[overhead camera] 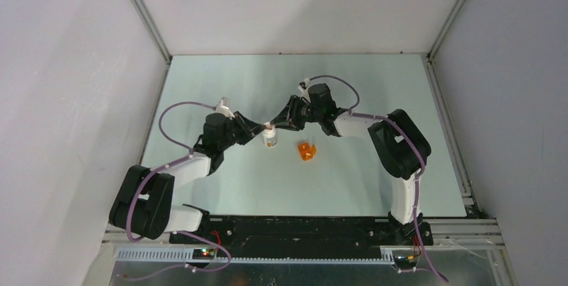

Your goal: Sort the pills into containers

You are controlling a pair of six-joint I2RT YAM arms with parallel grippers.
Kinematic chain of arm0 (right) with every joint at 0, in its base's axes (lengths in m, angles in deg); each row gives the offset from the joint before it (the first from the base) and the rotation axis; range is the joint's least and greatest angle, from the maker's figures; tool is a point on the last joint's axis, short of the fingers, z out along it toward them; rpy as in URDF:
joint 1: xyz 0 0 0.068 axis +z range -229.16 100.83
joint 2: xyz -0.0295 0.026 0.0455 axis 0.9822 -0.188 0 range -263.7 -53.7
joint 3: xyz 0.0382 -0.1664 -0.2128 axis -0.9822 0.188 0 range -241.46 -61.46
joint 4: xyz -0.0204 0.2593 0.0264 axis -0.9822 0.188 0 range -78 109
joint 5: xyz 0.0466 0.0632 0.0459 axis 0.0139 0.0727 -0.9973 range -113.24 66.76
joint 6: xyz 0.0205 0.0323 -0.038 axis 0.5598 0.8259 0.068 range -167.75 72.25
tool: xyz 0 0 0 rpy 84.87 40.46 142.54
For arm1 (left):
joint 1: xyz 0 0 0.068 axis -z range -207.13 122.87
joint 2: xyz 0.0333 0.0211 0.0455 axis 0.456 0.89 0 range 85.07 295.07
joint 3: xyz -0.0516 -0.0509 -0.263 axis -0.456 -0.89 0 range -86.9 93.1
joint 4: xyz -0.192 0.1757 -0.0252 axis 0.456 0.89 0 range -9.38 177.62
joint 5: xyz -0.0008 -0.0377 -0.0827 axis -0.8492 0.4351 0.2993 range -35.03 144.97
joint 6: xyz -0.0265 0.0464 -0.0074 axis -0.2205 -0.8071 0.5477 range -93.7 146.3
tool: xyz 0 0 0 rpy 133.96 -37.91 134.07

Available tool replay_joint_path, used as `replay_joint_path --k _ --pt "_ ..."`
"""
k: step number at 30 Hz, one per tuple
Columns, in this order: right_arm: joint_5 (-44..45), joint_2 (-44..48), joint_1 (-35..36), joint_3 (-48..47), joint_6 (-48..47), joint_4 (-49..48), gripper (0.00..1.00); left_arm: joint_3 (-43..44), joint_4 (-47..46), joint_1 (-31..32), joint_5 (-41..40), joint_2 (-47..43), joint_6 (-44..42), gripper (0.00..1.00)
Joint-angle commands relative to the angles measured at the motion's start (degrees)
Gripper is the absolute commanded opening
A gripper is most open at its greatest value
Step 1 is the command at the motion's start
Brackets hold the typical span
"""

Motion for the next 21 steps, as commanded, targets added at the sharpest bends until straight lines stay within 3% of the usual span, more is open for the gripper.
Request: replay_joint_path --k 1,9,21 --pt "-0.33 2.85 1.69 -0.39 -2.01 7.29 0.39 -2.12 14.95 1.0 -2.03 2.77 -3.12 0.0" --pt "0.43 5.28 1.5 -0.36 2.7 13.73 0.48 -1.94 15.56 1.0 -2.95 2.27 -3.16 0.0" --pt "0.86 2.17 1.5 -0.36 8.68 6.88 0.42 -2.24 14.68 1.02 -2.19 2.68 -2.88 0.0"
